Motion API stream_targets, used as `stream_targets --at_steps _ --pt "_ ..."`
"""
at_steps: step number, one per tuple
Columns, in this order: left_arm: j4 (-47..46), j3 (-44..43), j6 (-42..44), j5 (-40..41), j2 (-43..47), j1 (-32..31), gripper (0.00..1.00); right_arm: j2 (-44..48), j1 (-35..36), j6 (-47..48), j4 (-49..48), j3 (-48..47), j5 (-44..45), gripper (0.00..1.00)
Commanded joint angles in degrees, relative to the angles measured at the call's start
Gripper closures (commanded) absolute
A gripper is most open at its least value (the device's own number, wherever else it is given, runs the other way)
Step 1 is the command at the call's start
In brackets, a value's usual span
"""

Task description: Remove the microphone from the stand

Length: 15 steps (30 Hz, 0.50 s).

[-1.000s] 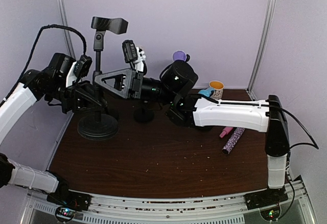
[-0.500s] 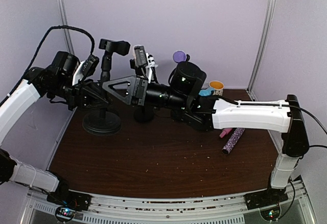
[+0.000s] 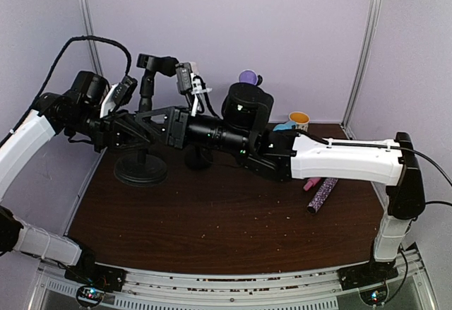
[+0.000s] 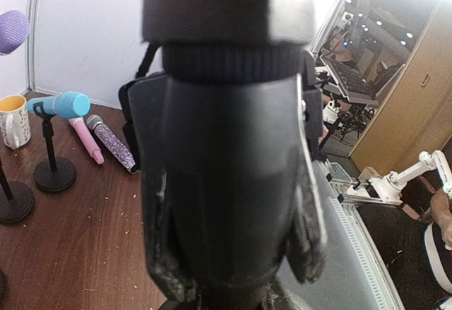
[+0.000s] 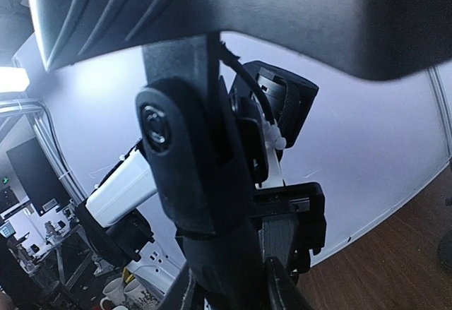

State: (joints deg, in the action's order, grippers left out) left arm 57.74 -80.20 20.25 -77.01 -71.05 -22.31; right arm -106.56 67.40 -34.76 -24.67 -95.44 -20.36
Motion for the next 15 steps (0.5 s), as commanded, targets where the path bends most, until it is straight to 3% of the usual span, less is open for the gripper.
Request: stream_targets --at_steps 1,5,7,9,15 --pt "-2.4 0.4 1.2 0.6 1.1 0.3 0.97 -1.5 0.2 1.6 2.1 -3.1 3.6 0.85" --pt "-1.4 1.0 1.0 6.9 2.3 0.7 0.38 -0.2 0.1 4.2 2.1 -0.1 7.6 0.99" --pt "-0.6 2.0 1.3 10.4 3.6 2.2 0.21 0.7 -0.1 6.7 2.6 1.9 10.4 1.0" --pt "0.0 3.1 1.2 13.4 5.0 4.9 0.14 1.4 -0.4 9.1 3.2 3.9 13.2 1.0" --pt "7.4 4.7 7.7 16.7 6.7 16.2 0.07 -0.4 -0.4 14.9 2.6 7.4 20.7 1.0"
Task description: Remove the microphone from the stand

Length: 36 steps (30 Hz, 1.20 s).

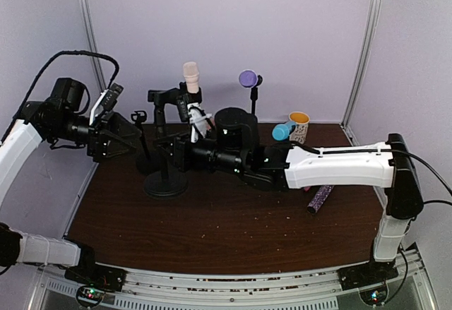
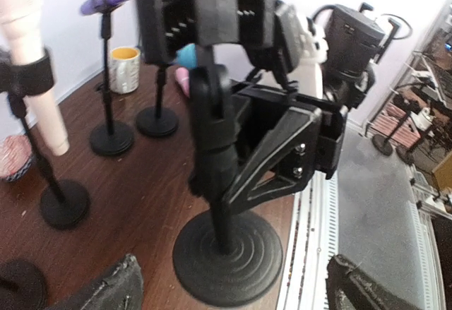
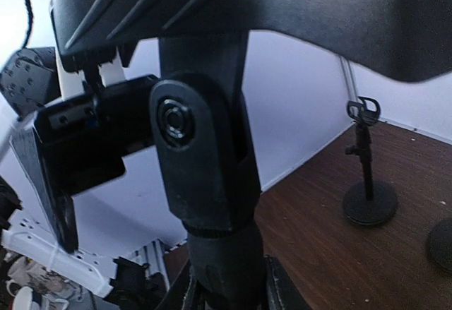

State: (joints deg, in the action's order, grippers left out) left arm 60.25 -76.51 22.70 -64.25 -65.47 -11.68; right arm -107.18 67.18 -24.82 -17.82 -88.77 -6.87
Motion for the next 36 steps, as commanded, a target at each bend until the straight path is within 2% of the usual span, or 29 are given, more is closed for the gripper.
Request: stream_targets --at_steps 1,9,23,24,25,27,28,30,36 --pt "5.5 1.2 5.8 4.5 1.0 6.7 0.06 -0.7 -0.2 5.6 -5.4 1.0 8.2 1.0" --pt "3.0 2.3 6.0 7.1 1.0 8.3 0.05 -12.0 2.6 15.8 -11.2 -2.0 17.4 1.0" --pt "2.2 5.4 11.5 8.1 -3.3 8.3 0.05 -21.8 3.8 19.2 -21.6 3.9 25.1 1.0" --pt "1.8 5.7 11.7 7.9 -3.7 8.3 0.05 -22.0 3.8 18.9 -21.9 4.2 24.9 0.96" --pt "1.2 5.9 11.8 7.8 -4.0 8.2 0.06 -22.1 3.9 18.6 -21.9 4.6 24.7 0.88" --pt "0.7 6.0 13.2 7.8 -4.9 7.4 0.06 -21.8 4.1 17.8 -21.4 5.3 23.8 0.65" --pt "0.7 5.8 13.9 8.0 -5.4 6.7 0.06 -21.5 4.2 17.4 -21.0 5.7 23.3 0.5" --pt "-0.1 4.8 13.9 9.0 -6.6 4.8 0.06 -20.8 4.4 16.4 -20.2 6.5 22.9 0.3" --pt "-4.8 3.2 11.0 13.5 -9.5 -1.4 0.07 -15.9 4.9 13.6 -21.1 12.5 25.6 0.02"
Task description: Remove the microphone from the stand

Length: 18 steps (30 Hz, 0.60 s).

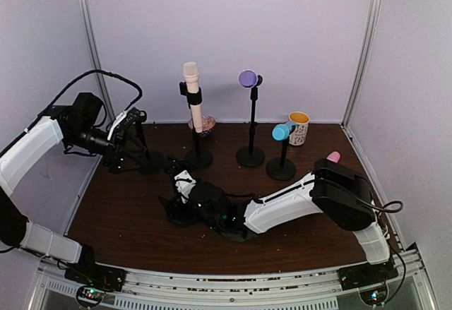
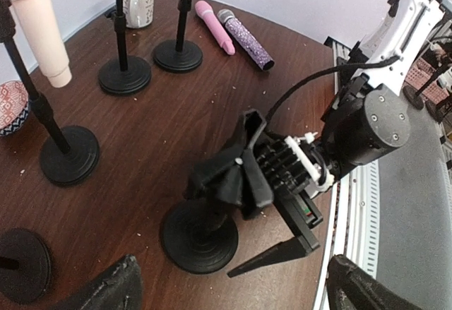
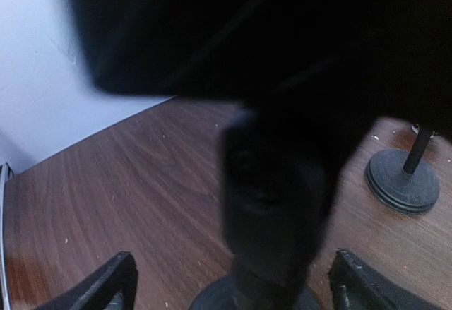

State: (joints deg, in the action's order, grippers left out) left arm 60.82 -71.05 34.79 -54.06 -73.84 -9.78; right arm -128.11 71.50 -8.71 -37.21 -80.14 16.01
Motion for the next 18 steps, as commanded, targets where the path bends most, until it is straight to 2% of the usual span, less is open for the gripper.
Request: stream_targets --at_steps 1,5,9,13,18 --pt "-7.1 -2.2 -2.2 4.6 -1.2 -4.6 0.07 6.8 0.6 -2.9 -1.9 5.2 3.2 0.0" --pt "-11.7 -1.8 -5.8 8.2 -1.1 -8.3 0.07 14.3 0.6 -4.8 -2.1 12.3 4.7 0.0" --pt "-12.6 -2.0 -5.9 8.6 -1.4 -10.7 0.05 22.8 0.6 -5.9 -0.9 19.4 6.0 0.0" --pt "-12.4 -2.3 -3.1 9.7 -2.8 -13.4 0.02 31.0 0.5 -6.3 1.5 23.8 5.8 0.0" --pt "-7.4 -6.6 3.9 11.7 -8.0 -15.7 0.02 39.9 0.4 -6.5 4.5 27.5 5.2 0.0"
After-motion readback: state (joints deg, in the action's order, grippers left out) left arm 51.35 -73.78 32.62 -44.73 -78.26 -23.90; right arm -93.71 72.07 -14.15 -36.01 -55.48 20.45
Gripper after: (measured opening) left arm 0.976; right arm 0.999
